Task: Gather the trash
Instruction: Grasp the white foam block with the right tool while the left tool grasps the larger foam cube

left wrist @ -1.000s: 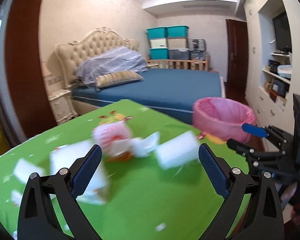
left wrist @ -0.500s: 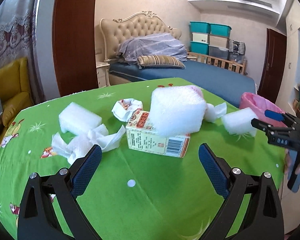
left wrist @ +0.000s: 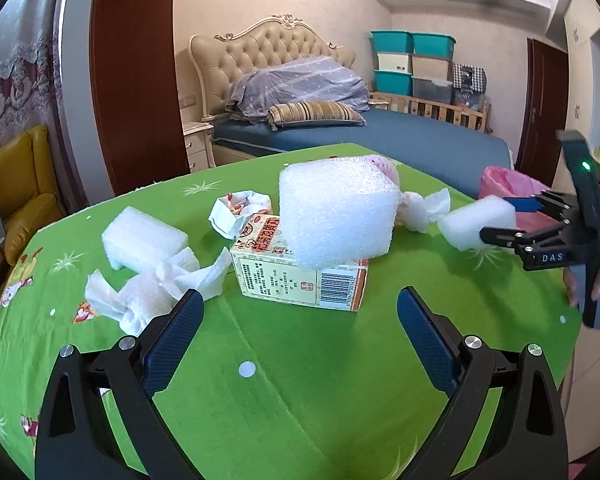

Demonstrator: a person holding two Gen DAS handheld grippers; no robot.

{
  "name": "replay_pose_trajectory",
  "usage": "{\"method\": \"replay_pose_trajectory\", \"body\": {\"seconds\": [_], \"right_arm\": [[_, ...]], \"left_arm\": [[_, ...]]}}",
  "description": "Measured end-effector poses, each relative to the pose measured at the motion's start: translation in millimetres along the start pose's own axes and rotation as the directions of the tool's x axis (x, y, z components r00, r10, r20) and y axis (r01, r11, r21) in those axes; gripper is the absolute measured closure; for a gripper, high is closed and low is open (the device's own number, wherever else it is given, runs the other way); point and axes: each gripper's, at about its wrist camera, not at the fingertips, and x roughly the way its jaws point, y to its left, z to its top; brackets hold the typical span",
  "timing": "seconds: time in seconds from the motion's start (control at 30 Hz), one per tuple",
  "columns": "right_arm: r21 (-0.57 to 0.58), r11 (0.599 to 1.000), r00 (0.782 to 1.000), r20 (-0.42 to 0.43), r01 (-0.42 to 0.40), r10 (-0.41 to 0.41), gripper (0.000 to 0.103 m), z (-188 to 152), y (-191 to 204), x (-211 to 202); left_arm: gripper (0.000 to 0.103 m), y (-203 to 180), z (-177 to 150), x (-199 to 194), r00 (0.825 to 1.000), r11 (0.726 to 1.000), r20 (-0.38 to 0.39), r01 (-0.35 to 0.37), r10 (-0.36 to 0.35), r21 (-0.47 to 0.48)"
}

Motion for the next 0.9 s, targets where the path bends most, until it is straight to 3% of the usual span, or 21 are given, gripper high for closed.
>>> {"method": "replay_pose_trajectory", "body": {"seconds": [0.1, 0.17, 0.37, 0.6, 0.73, 0.9], "right_arm": [[-0.042, 0.996, 0.994, -0.09, -0.074, 0.07, 0.018, 7.2, 7.5, 17.3], [-0.088, 0.992, 0.992, -0.099, -0.086, 0.077, 0.028, 7.7, 17.6, 18.9], [-0.101, 0.988, 0.993, 0.017, -0.118, 0.12, 0.032, -2.2, 44.5, -11.9], [-0.055, 0.998, 0.989, 0.149, -0.013, 0.021, 0.034, -20.6, 72.8, -50.2], [0.036, 0.998, 0.978, 0.203, 0.045, -0.052, 0.034, -28.3, 66.8, -61.1], [0.158, 0.987, 0.97, 0.23, 0.04, -0.076, 0.034, -38.9, 47.0, -65.2]], "left_arm": [[0.012, -0.2, -0.1, 2.2, 1.0, 1.0, -0.001, -0.013, 0.013, 0.002], [0.012, 1.3, 0.9, 3.9, 1.0, 1.0, -0.007, -0.018, 0.018, -0.006], [0.012, -0.8, 1.9, 5.1, 1.0, 1.0, -0.013, -0.012, 0.012, -0.013], [0.012, 3.1, 3.8, 7.8, 1.0, 0.999, -0.02, 0.003, -0.004, -0.052], [0.012, 1.9, 10.1, 10.3, 0.999, 0.997, -0.018, 0.027, -0.029, -0.077], [0.012, -12.3, 27.8, 22.2, 1.0, 0.998, 0.008, 0.024, -0.024, -0.053]]}}
